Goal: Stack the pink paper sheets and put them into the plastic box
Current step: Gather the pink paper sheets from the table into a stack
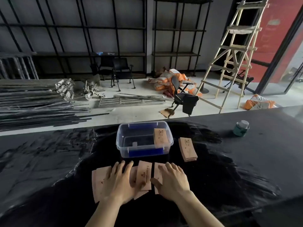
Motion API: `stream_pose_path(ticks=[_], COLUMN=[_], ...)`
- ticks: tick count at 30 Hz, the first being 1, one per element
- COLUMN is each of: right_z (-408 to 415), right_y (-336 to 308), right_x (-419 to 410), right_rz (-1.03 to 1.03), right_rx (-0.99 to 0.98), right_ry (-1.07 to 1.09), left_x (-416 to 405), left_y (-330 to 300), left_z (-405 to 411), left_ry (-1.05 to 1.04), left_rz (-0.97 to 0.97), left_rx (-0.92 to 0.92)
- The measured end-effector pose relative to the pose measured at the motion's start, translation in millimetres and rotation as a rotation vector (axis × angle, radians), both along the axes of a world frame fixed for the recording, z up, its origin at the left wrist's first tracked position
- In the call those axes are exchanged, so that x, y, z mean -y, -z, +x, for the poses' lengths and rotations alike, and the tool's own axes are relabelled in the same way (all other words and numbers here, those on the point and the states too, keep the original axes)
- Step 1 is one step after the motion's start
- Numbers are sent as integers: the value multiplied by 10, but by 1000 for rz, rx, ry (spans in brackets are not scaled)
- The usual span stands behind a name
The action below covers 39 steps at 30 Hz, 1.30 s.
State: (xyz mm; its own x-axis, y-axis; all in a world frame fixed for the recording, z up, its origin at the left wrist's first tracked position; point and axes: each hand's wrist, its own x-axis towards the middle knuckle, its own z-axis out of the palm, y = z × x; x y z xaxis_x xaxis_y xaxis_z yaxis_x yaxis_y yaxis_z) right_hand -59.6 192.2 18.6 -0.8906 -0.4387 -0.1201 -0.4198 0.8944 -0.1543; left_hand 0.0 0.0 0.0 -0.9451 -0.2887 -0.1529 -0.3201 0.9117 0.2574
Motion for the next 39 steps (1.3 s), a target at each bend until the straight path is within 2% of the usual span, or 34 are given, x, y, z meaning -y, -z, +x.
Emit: stream_pose_path(ticks=[10, 19, 30, 36, 39], right_z=[1, -54, -164, -223, -251], right_y=[132, 177, 106, 114, 132], right_x=[-11, 98, 95, 22, 61], right_rz=[33, 26, -220, -352, -551], right_rx=[-19, -27, 151, 115, 178], right_ry=[11, 96, 330, 328, 386], left_x=[-66, -229, -263, -270, -324], left_y=[273, 166, 56, 78, 96], left_z=[-29, -92, -158, -166, -199], left_ry=[-23, 4, -112, -220, -309], left_rz=[-22, -101, 134, 379, 545], left_rx=[-44, -87, -167, -159, -241])
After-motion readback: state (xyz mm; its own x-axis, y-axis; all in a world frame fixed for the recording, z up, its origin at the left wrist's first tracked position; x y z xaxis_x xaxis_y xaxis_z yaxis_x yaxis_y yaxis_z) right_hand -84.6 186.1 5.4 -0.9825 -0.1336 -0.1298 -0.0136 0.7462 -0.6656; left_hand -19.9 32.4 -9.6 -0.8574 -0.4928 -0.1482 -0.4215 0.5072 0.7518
